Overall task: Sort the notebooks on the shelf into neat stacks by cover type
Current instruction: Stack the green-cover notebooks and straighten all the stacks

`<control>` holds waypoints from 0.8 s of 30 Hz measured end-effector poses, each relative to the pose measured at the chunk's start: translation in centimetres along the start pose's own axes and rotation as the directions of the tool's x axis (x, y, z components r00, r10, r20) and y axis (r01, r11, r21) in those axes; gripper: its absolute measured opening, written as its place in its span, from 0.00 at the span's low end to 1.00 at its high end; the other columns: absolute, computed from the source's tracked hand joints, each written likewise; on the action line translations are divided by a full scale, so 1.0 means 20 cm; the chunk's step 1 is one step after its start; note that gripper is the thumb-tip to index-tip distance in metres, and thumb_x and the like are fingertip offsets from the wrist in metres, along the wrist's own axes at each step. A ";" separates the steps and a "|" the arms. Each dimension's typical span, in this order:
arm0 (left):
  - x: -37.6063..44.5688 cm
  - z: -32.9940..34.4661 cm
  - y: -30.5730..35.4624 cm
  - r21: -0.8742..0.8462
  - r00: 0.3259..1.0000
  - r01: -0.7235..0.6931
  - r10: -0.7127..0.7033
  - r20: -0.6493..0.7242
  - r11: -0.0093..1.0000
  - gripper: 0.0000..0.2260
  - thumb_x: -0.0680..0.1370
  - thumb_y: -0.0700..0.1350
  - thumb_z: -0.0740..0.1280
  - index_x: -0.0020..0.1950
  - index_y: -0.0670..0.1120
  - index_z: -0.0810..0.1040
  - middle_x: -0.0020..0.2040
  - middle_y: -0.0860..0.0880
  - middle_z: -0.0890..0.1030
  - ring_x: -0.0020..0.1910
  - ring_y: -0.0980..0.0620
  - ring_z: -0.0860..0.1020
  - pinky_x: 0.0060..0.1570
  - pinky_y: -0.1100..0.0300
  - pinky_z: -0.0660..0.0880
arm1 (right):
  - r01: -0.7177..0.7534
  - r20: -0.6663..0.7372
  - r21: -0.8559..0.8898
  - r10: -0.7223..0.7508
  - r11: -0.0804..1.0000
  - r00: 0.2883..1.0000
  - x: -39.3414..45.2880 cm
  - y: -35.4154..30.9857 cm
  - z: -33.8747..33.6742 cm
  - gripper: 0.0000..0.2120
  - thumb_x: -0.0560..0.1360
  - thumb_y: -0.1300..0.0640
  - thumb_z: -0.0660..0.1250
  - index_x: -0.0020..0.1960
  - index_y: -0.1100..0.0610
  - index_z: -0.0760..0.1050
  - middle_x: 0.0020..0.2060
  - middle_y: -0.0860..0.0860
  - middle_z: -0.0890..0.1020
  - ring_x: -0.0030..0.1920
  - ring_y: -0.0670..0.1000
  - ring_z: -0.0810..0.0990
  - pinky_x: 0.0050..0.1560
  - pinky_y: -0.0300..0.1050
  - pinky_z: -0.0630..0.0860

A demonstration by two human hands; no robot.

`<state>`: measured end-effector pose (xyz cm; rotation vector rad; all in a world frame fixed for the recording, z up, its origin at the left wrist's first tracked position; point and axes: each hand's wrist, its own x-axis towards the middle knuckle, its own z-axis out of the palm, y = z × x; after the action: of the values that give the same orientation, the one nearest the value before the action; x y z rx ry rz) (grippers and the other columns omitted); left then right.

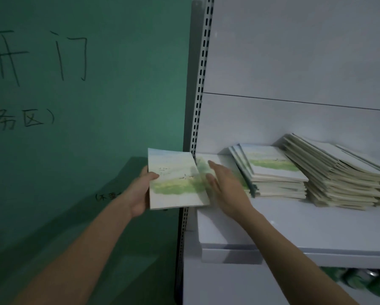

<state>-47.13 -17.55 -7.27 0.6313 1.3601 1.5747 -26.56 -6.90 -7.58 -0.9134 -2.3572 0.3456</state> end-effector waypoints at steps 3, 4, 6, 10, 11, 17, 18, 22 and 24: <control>0.02 -0.04 -0.02 0.000 0.998 -0.033 0.033 -0.045 0.999 0.15 0.82 0.41 0.60 0.66 0.56 0.67 0.58 0.46 0.80 0.53 0.42 0.81 0.42 0.44 0.81 | -0.085 0.080 -0.188 0.102 0.979 0.992 0.01 0.08 0.06 0.30 0.81 0.38 0.49 0.78 0.51 0.56 0.77 0.49 0.59 0.77 0.51 0.54 0.75 0.53 0.53; 0.02 -0.05 -0.03 -0.012 0.998 -0.042 0.042 -0.036 0.999 0.16 0.82 0.40 0.61 0.66 0.56 0.67 0.58 0.48 0.80 0.53 0.43 0.81 0.43 0.45 0.81 | -0.070 0.101 -0.250 0.098 0.966 0.990 0.00 0.10 0.08 0.31 0.80 0.35 0.48 0.77 0.50 0.57 0.78 0.49 0.58 0.78 0.51 0.53 0.75 0.54 0.51; 0.03 -0.08 -0.06 -0.047 0.999 -0.041 0.041 -0.016 0.998 0.18 0.81 0.38 0.62 0.65 0.58 0.66 0.58 0.50 0.79 0.55 0.43 0.80 0.45 0.46 0.80 | -0.050 0.112 -0.307 0.088 0.950 0.990 -0.01 0.11 0.10 0.33 0.77 0.31 0.48 0.76 0.47 0.58 0.77 0.48 0.59 0.77 0.51 0.54 0.75 0.54 0.50; 0.05 -0.13 -0.06 -0.099 0.998 -0.041 0.036 -0.051 0.994 0.19 0.81 0.36 0.61 0.65 0.59 0.67 0.58 0.50 0.79 0.54 0.43 0.80 0.43 0.47 0.79 | -0.064 0.031 -0.292 0.076 0.954 0.997 0.01 0.11 0.10 0.25 0.80 0.37 0.50 0.71 0.47 0.68 0.72 0.48 0.70 0.73 0.51 0.64 0.72 0.52 0.59; 0.05 -0.14 -0.05 -0.100 0.998 -0.046 0.040 -0.056 0.994 0.20 0.81 0.36 0.61 0.65 0.58 0.67 0.57 0.51 0.79 0.53 0.43 0.80 0.42 0.47 0.79 | -0.054 0.004 -0.277 0.057 0.959 0.998 0.02 0.12 0.10 0.22 0.81 0.41 0.48 0.66 0.47 0.72 0.66 0.49 0.75 0.69 0.53 0.70 0.67 0.51 0.65; 0.06 -0.12 -0.06 -0.137 0.998 -0.014 0.006 -0.058 0.991 0.19 0.81 0.36 0.61 0.66 0.56 0.68 0.59 0.48 0.79 0.55 0.41 0.80 0.44 0.44 0.80 | -0.088 0.023 -0.314 0.100 0.945 0.995 0.00 0.10 0.09 0.32 0.73 0.28 0.50 0.67 0.45 0.72 0.68 0.43 0.73 0.70 0.49 0.69 0.70 0.54 0.64; 0.06 -0.12 -0.06 -0.135 0.998 -0.012 0.004 -0.057 0.991 0.19 0.81 0.36 0.61 0.67 0.56 0.68 0.59 0.48 0.79 0.54 0.41 0.80 0.43 0.45 0.80 | -0.073 0.016 -0.347 0.084 0.935 0.996 -0.01 0.10 0.10 0.33 0.72 0.27 0.54 0.68 0.45 0.71 0.69 0.43 0.72 0.70 0.49 0.69 0.70 0.53 0.64; 0.08 -0.14 -0.06 -0.140 0.999 -0.001 -0.007 -0.052 0.990 0.19 0.81 0.35 0.60 0.68 0.55 0.67 0.59 0.47 0.79 0.52 0.42 0.80 0.37 0.47 0.80 | -0.018 -0.149 -0.345 -0.036 0.938 0.988 -0.06 0.06 0.06 0.22 0.74 0.35 0.58 0.57 0.47 0.79 0.51 0.46 0.83 0.54 0.52 0.80 0.52 0.48 0.70; 0.08 -0.14 -0.04 -0.128 0.999 -0.003 -0.003 -0.052 0.992 0.20 0.81 0.35 0.60 0.69 0.55 0.67 0.60 0.47 0.79 0.52 0.41 0.80 0.35 0.47 0.80 | -0.070 -0.191 -0.221 0.027 0.973 0.981 -0.04 0.00 0.02 0.23 0.79 0.38 0.54 0.60 0.49 0.79 0.42 0.49 0.83 0.42 0.51 0.80 0.41 0.42 0.71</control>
<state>-50.00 -17.48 -9.09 0.5156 1.2851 1.6736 -26.30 -7.45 -8.33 -1.0624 -2.2331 0.0061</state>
